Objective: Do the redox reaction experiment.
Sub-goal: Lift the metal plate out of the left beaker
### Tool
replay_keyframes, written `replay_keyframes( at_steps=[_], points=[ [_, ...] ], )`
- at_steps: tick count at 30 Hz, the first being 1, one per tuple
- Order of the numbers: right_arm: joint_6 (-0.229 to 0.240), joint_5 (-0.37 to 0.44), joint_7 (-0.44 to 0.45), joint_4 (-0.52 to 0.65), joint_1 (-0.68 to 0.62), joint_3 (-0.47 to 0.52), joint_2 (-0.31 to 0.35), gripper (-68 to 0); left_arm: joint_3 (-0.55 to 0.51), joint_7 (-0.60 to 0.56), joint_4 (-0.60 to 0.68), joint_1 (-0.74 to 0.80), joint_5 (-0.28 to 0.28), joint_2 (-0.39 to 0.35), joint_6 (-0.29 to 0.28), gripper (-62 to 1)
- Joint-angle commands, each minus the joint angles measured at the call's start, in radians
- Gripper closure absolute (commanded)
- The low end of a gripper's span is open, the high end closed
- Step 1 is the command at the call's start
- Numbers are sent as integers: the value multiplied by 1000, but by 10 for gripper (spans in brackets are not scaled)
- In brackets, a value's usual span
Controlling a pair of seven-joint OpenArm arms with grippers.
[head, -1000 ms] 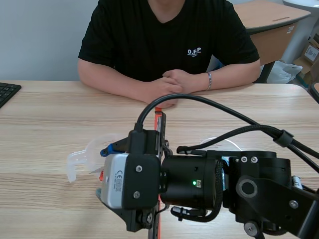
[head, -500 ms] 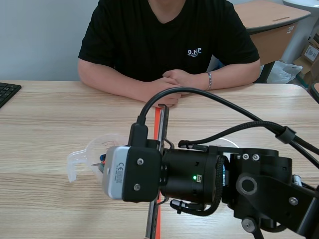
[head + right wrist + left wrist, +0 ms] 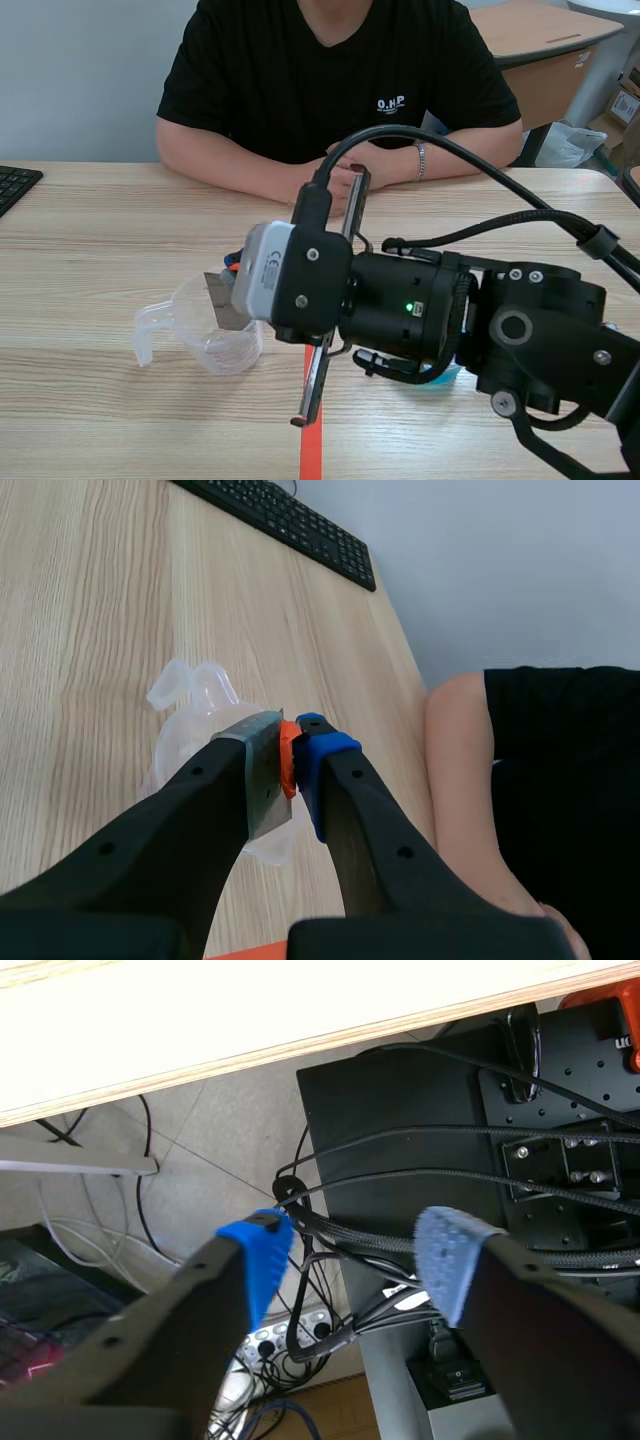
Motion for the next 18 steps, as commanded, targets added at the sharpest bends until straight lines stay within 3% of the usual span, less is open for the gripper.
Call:
replay_keyframes(
  at_steps=[1, 10, 12, 18],
  points=[
    [13, 44, -3, 18, 15, 22, 5, -15, -3, -10, 13, 0, -5, 3, -2, -232],
    [118, 183, -125, 100, 15, 69, 5, -15, -3, -10, 13, 0, -11, 3, -6, -54],
    [140, 208, -151, 125, 15, 80, 5, -15, -3, -10, 13, 0, -11, 3, -21, -49],
    [144, 262, -210, 190, 15, 100, 5, -15, -3, -10, 13, 0, -11, 3, -40, -49]
  ],
)
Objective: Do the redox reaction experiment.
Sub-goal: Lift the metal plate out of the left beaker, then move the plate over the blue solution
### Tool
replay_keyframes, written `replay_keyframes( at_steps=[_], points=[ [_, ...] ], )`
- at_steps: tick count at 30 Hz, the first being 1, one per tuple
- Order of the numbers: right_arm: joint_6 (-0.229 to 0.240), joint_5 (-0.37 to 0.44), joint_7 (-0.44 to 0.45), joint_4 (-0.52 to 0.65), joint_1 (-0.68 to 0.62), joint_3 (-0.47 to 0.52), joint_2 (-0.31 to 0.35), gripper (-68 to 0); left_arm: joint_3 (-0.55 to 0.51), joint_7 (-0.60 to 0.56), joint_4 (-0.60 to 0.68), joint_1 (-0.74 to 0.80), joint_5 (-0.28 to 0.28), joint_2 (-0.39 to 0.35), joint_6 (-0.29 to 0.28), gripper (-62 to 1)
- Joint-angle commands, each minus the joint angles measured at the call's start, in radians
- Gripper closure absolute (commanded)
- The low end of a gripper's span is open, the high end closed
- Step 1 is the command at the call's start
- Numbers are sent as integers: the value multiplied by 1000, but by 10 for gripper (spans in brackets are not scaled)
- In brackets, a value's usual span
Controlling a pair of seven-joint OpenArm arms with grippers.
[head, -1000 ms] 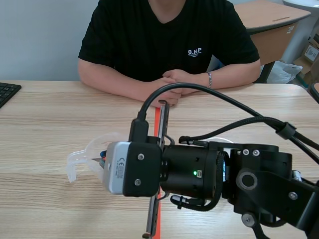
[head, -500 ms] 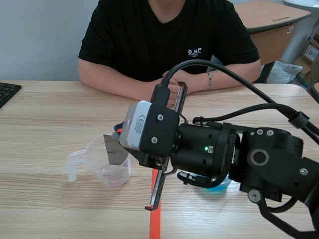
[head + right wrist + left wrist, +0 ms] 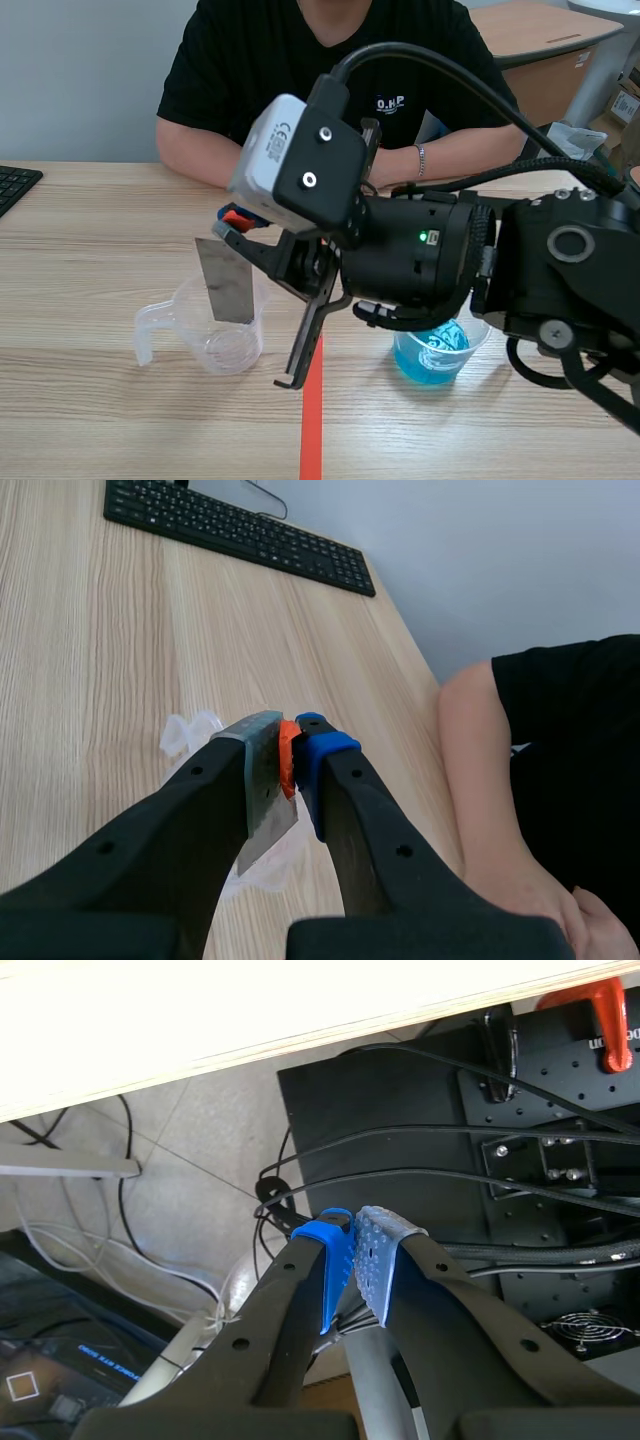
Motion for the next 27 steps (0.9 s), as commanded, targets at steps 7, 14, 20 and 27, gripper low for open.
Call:
replay_keyframes(
  at_steps=[7, 14, 20, 27],
  points=[
    [61, 99, -80, 109, 15, 64, 5, -15, -2, 2, 13, 0, -6, 2, -5, -49],
    [137, 236, -199, 206, 15, 160, 5, -15, -2, 1, 13, 0, -6, 2, -4, -49],
    [177, 355, -330, 282, 14, 259, 5, -15, -2, 2, 13, 0, -6, 2, -5, -49],
    [238, 486, -447, 324, 10, 372, 5, -15, -2, 6, 13, 0, -6, 2, -4, -49]
  ],
)
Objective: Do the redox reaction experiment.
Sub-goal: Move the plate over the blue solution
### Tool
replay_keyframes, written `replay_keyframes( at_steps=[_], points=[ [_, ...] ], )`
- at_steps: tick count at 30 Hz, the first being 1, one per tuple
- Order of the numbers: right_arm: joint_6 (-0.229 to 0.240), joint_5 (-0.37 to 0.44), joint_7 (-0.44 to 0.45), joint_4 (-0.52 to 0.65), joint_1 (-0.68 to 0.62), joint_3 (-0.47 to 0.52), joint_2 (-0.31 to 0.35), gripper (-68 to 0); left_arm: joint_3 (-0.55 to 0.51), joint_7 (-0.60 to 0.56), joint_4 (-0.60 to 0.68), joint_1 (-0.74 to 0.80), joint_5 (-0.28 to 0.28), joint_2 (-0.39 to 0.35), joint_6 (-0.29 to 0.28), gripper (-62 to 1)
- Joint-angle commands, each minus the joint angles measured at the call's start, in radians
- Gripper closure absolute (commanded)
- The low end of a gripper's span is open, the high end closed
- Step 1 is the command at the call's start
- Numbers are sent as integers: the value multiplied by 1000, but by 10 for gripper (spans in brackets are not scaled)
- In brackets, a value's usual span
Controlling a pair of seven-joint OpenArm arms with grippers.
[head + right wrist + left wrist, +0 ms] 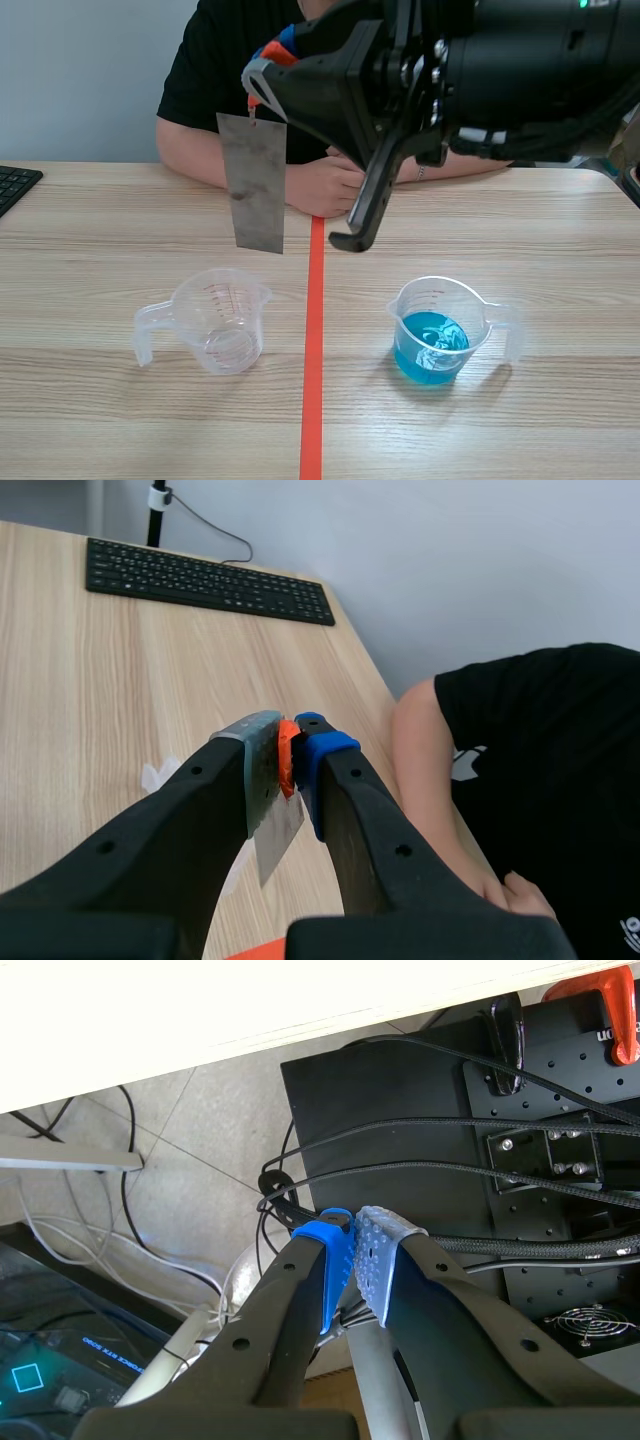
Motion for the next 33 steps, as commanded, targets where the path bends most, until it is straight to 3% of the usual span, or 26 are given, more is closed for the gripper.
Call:
replay_keyframes(
  at_steps=[1, 10, 13, 24, 33],
  points=[
    [16, 35, -9, 15, 10, 29, 6, -15, -2, -8, 13, 0, -6, 2, -4, -49],
    [106, 197, -115, 25, -19, 209, 6, -15, -2, -8, 13, 0, -6, 2, -4, -49],
    [108, 229, -132, 45, -64, 288, 5, -15, -2, -8, 13, 0, -6, 2, -4, -49],
    [108, 231, -132, 138, -255, 533, 6, -15, -2, -6, 13, 0, -6, 2, -4, -49],
    [108, 232, -82, 183, -425, 639, 48, -15, -2, -6, 13, 0, -6, 2, -5, -49]
  ],
)
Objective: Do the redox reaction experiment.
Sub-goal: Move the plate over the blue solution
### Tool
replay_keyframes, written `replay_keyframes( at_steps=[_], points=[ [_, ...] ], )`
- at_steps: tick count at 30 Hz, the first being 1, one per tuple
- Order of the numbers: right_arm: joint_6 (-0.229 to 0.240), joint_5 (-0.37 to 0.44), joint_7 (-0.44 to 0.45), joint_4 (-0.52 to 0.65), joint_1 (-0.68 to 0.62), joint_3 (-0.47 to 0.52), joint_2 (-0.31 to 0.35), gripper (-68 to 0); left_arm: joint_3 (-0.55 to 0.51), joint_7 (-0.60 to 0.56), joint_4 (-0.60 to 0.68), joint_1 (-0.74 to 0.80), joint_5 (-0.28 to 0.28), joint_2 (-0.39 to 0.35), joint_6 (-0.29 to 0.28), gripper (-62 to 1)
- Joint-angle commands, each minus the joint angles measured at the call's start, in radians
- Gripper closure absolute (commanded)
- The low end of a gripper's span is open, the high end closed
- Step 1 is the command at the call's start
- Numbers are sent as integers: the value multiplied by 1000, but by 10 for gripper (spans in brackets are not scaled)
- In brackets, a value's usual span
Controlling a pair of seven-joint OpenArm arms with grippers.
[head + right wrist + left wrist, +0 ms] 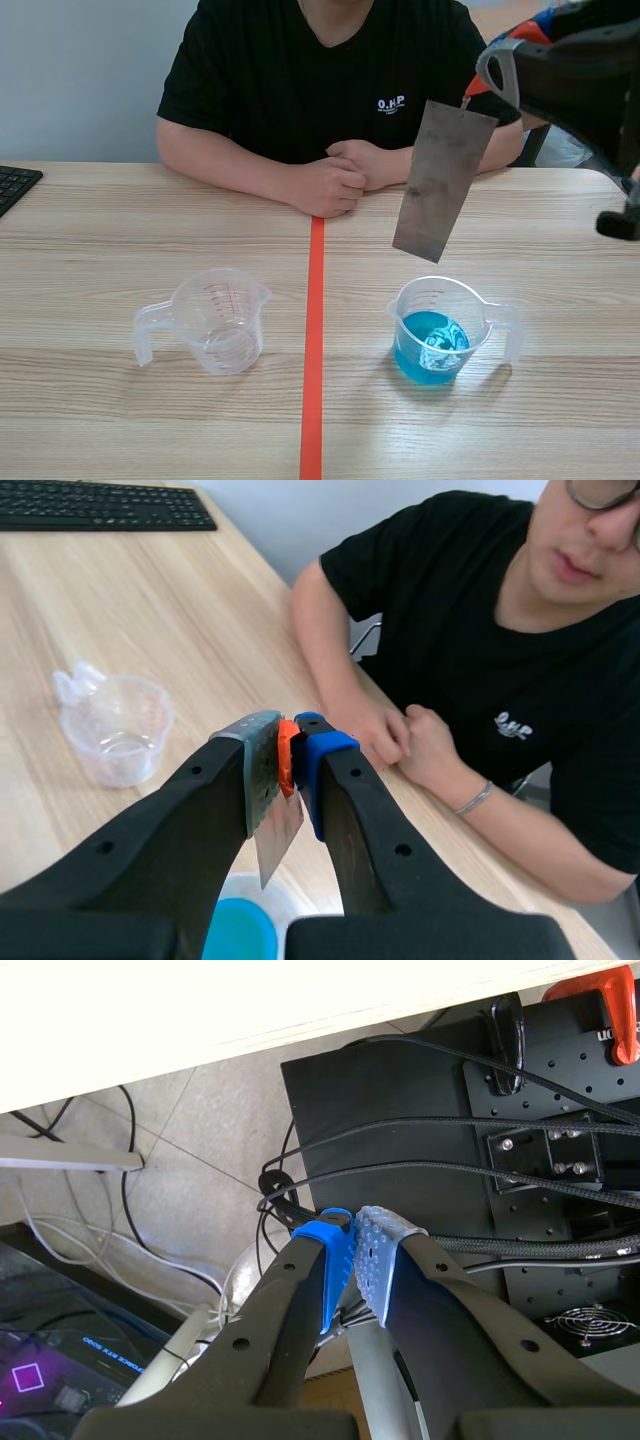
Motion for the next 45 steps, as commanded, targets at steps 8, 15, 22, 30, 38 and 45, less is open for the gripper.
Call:
replay_keyframes(
  at_steps=[8, 15, 22, 30, 38, 45],
  points=[
    [5, 10, 117, 12, -129, 76, 101, -15, -2, -6, 13, 0, -6, 2, -5, -49],
    [5, 7, 215, 12, -230, 166, 148, -15, -2, -6, 13, 0, -6, 2, -5, -49],
    [5, -23, 215, 11, -244, 190, 148, -15, -2, -6, 13, 0, -6, 2, -5, -49],
    [5, -47, 237, 10, -243, 190, 148, -15, -2, -11, 13, 0, -6, 2, -8, -49],
    [5, -47, 256, -7, -238, 190, 179, -15, -2, -59, 35, -3, -6, -54, -12, -49],
    [5, -47, 255, -8, -238, 190, 178, -15, -2, -62, 118, -12, -6, -164, -19, -49]
  ],
)
